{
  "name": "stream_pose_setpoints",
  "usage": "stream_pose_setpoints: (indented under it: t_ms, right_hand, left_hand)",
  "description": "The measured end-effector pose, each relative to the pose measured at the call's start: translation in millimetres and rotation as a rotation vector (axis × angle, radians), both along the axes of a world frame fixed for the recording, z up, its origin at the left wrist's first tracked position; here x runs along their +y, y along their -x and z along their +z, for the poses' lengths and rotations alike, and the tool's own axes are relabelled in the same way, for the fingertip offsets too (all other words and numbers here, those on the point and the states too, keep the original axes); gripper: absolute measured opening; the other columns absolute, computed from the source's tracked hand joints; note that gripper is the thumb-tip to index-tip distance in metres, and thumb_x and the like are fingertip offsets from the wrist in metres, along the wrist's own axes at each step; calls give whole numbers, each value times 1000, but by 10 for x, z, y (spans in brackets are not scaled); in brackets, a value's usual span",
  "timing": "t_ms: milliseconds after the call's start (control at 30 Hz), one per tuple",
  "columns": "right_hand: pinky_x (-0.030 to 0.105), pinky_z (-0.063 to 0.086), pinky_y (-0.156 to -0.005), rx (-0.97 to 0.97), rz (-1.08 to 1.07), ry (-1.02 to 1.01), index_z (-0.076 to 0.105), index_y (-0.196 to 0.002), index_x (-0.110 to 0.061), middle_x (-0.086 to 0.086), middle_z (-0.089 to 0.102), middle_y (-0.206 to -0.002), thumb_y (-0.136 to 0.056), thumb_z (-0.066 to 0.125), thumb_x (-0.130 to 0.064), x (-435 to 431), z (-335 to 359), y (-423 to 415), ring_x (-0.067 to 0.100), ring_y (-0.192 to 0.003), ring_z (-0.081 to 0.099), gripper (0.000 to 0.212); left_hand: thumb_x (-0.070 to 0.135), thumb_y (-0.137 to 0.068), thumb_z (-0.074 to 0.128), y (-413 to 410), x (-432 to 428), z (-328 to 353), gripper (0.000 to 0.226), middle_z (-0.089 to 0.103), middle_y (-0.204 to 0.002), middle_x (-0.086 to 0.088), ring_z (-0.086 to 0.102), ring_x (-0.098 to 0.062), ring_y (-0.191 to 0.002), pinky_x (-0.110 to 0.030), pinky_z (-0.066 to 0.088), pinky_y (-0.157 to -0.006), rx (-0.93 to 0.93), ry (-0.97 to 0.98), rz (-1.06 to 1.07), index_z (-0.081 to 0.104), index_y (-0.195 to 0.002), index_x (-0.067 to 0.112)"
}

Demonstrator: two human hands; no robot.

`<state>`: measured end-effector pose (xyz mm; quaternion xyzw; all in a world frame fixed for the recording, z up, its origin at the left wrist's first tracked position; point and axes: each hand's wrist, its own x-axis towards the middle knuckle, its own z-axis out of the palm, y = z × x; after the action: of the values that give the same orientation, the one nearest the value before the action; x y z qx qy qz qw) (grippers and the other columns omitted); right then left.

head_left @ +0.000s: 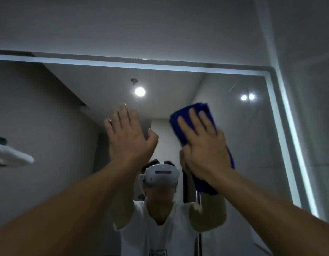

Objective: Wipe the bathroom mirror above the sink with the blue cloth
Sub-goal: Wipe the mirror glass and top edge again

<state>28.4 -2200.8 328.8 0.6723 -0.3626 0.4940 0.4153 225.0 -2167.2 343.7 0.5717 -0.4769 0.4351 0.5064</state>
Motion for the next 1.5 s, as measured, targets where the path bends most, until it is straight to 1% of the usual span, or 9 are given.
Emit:
stream_pose_setpoints:
  t_ms: [133,367,567,700,900,1067,1200,1300,1500]
  right_hand:
    - [43,21,-110,471,-87,103,26,-154,-34,1,21,-163,-89,34,-38,-104,7,459,22,-150,17,65]
    - [49,13,-119,-254,7,-108,7,-158,-32,-1,-3,-166,-98,39,-28,1,324,278,20,-152,-4,68]
    - [54,29,-113,139,21,31,25,-155,-29,1,18,-164,-91,41,-33,-105,-949,290,23,-152,12,66]
    - [51,27,-113,467,-65,123,24,-153,-34,0,20,-163,-90,37,-39,-205,-656,773,23,-151,17,64]
    - [52,16,-117,-230,57,-100,21,-156,-30,1,10,-166,-94,42,-25,-50,-232,442,22,-151,5,66]
    - [55,23,-115,-196,104,11,32,-154,-24,5,21,-163,-93,39,-29,-26,-1455,98,27,-151,16,61]
    - [61,31,-108,23,39,15,38,-151,-25,5,24,-162,-84,62,-24,-63,-2388,227,27,-150,20,71]
    - [60,31,-109,83,62,25,35,-151,-28,5,26,-161,-86,59,-27,-110,-2147,425,27,-150,20,69]
    - [56,21,-116,-419,80,-55,29,-155,-26,5,20,-163,-88,38,-26,-101,-1045,378,28,-150,15,67]
  left_hand:
    - [49,-90,20,57,65,-17,75,10,-164,-15,-1,-30,-152,-57,5,-121,-24,-17,-18,19,-154,11]
    - [48,-91,32,318,-142,-626,73,15,-165,-13,7,-25,-153,-54,6,-120,-356,-7,-57,27,-153,10]
    - [41,-95,33,293,-221,-1094,66,23,-163,-12,14,-24,-152,-55,11,-119,-343,19,-67,31,-152,7]
    - [41,-95,30,293,-207,-1243,68,18,-164,-12,10,-24,-153,-56,12,-119,-356,-31,-81,25,-154,7]
    - [43,-94,30,305,-199,-1241,69,18,-164,-11,9,-23,-153,-57,11,-121,-318,-56,-79,25,-154,9]
    - [43,-94,31,304,-205,-1255,69,17,-165,-10,8,-22,-153,-55,11,-121,-313,-45,-68,23,-155,10]
    - [42,-94,34,325,-177,-1250,70,15,-165,-10,6,-22,-154,-57,12,-120,-303,-72,-56,22,-155,10]
    - [39,-93,40,329,-171,-1264,71,15,-166,-10,5,-22,-154,-56,11,-121,-304,-64,-54,22,-156,9]
    - [43,-94,33,317,-193,-1268,72,14,-166,-10,5,-23,-154,-55,9,-121,-312,-44,-41,21,-156,9]
